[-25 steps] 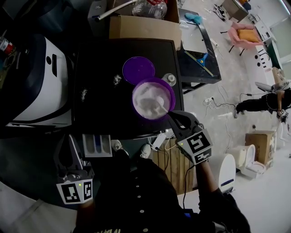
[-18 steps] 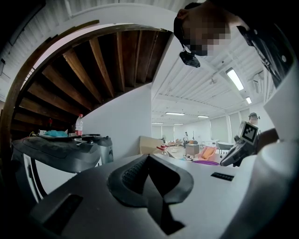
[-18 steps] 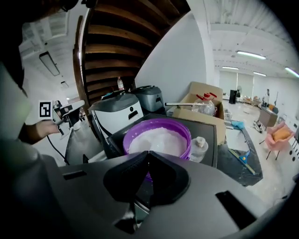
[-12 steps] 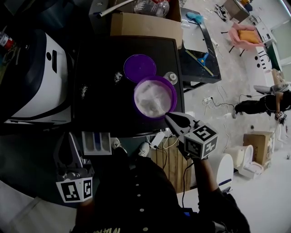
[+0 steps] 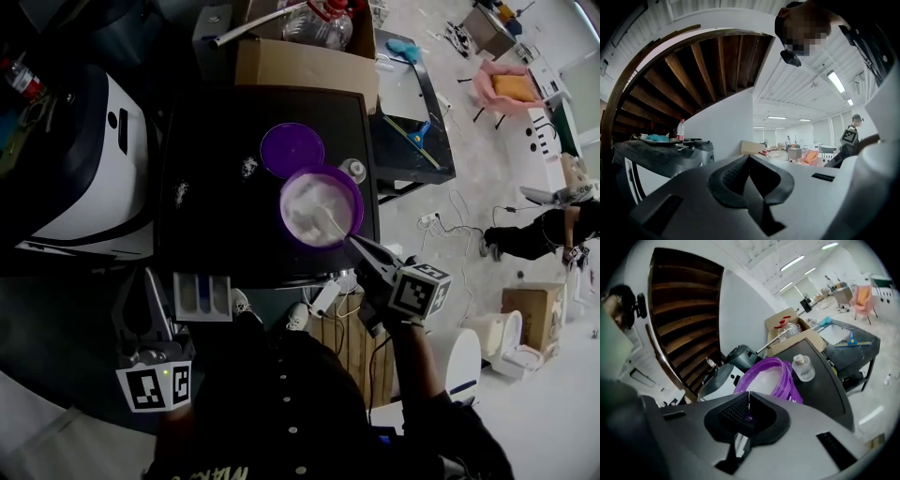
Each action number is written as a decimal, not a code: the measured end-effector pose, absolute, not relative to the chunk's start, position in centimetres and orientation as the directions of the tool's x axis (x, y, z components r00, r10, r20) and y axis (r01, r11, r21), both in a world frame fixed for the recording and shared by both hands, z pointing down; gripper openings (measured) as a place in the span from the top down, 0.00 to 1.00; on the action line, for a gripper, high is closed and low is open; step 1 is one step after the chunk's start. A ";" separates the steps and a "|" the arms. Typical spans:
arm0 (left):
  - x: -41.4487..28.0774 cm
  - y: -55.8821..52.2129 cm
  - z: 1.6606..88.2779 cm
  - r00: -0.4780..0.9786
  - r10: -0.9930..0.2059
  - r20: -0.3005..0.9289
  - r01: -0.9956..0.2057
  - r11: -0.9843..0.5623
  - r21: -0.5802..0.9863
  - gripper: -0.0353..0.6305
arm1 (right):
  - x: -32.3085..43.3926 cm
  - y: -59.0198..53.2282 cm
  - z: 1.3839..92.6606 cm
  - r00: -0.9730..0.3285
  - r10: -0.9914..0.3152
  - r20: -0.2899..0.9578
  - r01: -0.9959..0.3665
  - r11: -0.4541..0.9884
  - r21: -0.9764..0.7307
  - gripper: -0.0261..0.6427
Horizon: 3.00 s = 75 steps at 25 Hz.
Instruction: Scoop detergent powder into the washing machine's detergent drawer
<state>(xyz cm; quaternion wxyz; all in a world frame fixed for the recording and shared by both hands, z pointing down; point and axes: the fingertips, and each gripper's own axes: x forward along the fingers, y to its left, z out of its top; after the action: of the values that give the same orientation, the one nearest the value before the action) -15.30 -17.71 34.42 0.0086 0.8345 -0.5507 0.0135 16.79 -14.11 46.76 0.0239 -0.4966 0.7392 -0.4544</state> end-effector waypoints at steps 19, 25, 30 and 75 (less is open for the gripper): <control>-20.3 -14.3 30.9 0.257 -0.964 -0.064 -0.966 -0.256 -0.024 0.93 | 11.3 -15.4 39.7 -0.659 -0.735 0.160 -0.514 0.285 -0.809 0.91; -23.7 -11.6 31.2 0.150 -0.987 -0.064 -0.989 -0.149 -0.023 0.93 | 5.5 -15.2 39.4 -0.767 -0.627 0.136 -0.432 0.349 -0.832 0.92; -26.7 -8.9 31.3 0.033 -0.998 -0.057 -0.999 -0.032 -0.017 0.92 | 0.2 -14.9 39.5 -0.857 -0.498 0.135 -0.364 0.398 -0.842 0.92; -32.6 -1.1 42.6 -0.143 -0.963 0.229 -0.987 0.155 0.036 0.92 | -18.0 -3.8 64.1 -0.760 -0.267 0.592 0.106 0.848 0.519 0.92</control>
<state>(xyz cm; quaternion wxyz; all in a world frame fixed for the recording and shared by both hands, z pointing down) -32.56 -1.09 42.61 0.0994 0.6471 -0.7534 0.0614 -17.99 -3.79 64.13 -0.3432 -0.0448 0.8980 0.2719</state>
